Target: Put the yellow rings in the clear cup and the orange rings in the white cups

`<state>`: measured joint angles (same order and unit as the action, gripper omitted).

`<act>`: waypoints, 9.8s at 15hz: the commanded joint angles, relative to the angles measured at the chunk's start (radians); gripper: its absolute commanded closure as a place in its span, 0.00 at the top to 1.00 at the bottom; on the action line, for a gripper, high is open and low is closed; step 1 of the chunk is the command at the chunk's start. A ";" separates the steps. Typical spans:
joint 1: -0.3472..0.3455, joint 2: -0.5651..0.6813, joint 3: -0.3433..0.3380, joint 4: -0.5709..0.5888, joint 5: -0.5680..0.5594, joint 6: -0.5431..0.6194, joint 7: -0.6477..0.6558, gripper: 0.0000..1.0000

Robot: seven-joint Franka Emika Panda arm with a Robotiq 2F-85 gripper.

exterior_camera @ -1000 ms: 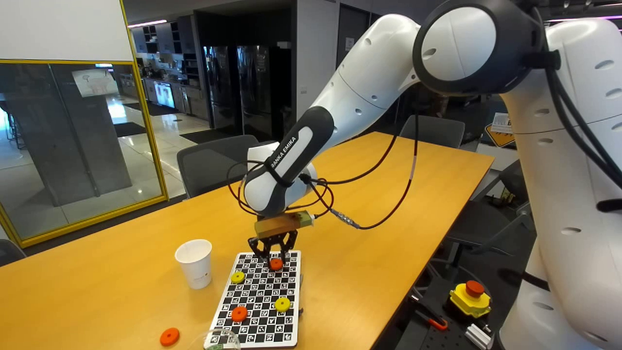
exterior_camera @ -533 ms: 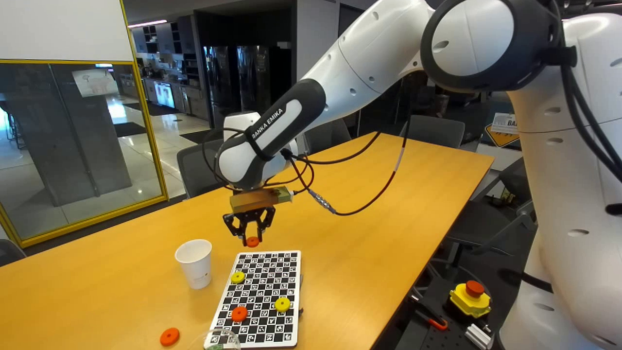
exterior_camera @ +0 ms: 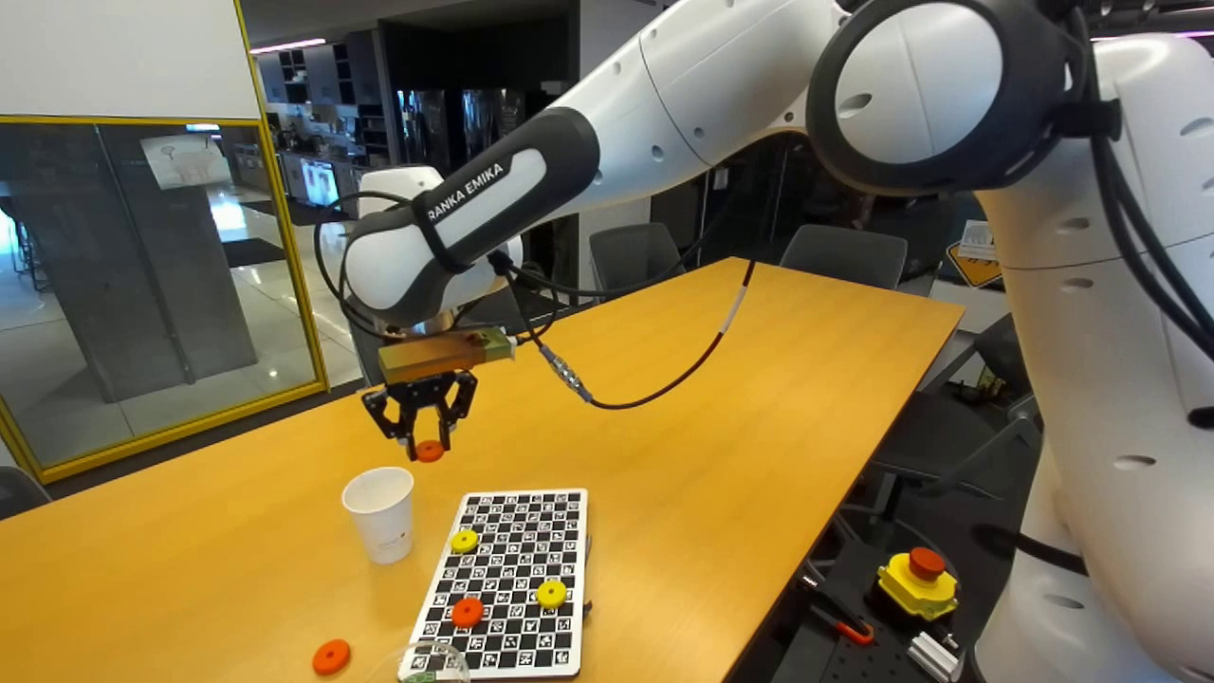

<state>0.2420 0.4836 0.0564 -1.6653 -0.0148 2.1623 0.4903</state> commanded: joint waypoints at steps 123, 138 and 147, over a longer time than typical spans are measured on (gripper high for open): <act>0.111 -0.398 0.273 -0.575 -0.032 0.139 -0.422 0.19; 0.116 -0.376 0.299 -0.563 0.033 0.176 -0.508 0.19; 0.110 -0.343 0.297 -0.540 0.053 0.195 -0.551 0.40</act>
<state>0.3604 0.1234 0.3500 -2.2309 0.0030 2.3479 -0.0248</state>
